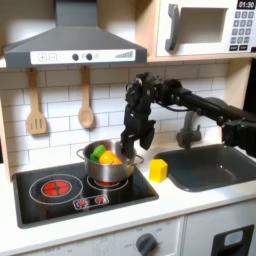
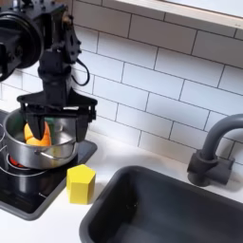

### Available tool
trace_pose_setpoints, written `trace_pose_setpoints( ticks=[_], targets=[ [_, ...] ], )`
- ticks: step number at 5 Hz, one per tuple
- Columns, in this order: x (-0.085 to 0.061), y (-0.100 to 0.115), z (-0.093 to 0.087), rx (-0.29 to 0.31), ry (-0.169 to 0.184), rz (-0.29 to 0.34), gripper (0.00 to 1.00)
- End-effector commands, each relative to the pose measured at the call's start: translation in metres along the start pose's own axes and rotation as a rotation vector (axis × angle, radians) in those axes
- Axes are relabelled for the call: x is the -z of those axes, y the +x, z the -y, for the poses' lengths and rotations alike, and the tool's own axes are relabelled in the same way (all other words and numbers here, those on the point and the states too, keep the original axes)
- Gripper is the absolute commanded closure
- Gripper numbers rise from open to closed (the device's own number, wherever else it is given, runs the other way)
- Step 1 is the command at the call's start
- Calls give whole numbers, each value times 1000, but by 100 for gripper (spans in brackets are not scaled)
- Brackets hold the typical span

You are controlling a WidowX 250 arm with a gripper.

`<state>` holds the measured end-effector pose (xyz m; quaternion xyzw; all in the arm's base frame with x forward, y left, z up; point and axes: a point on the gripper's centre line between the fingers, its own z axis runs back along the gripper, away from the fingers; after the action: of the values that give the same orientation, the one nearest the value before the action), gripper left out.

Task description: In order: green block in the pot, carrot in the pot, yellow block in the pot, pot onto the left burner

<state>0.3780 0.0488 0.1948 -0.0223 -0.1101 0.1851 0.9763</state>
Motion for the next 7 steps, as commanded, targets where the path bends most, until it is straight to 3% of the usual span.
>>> trace_pose_setpoints(
  ticks=[1, 3, 6, 7],
  targets=[
    [4, -21, 9, 5, -1, -20, 0],
    [4, -35, 21, 14, -9, -19, 0],
    [23, -54, 19, -4, -13, -63, 0],
    [21, -56, 18, -11, -18, -52, 0]
  ],
)
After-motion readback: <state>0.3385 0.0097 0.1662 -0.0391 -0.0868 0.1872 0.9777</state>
